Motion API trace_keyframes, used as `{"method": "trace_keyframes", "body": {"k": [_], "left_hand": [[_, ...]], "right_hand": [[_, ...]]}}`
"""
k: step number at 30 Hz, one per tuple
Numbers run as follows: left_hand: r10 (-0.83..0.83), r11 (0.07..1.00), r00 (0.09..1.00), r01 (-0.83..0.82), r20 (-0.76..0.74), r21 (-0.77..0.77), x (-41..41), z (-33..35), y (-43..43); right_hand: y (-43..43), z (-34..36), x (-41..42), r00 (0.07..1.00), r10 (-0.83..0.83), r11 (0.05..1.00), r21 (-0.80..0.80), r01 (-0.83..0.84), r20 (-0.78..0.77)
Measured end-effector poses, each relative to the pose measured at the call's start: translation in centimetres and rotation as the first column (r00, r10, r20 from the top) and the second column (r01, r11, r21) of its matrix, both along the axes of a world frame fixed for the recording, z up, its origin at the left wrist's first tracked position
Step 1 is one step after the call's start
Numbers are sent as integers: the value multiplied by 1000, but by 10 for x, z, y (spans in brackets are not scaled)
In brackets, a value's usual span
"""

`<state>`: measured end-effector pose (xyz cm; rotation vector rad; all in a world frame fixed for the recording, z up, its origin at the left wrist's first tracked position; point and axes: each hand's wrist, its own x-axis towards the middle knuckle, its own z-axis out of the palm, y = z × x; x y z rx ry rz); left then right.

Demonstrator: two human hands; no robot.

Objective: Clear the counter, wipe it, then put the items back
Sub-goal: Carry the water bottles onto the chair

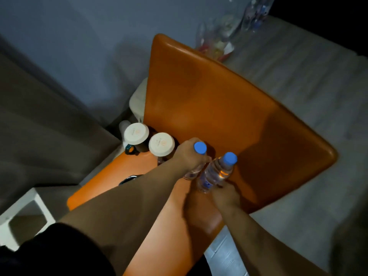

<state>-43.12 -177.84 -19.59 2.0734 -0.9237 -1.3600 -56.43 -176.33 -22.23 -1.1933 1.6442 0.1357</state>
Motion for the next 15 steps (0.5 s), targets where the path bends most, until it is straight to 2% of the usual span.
{"method": "trace_keyframes", "body": {"k": [3,6,12,15], "left_hand": [[-14,998,998,17,-59,56,1,-21,-7],[-60,994,997,65,-48,91,-5,-20,-18],[-103,991,992,96,77,90,-12,-29,-20],[-109,991,991,102,82,92,-9,-37,-16]], "right_hand": [[-2,-22,-9,1000,-8,999,-40,9,16],[-4,-32,-12,998,-17,999,-35,19,62],[-7,-32,-16,991,-8,999,-42,13,137],[-5,-36,-18,989,-8,999,-35,14,150]]}}
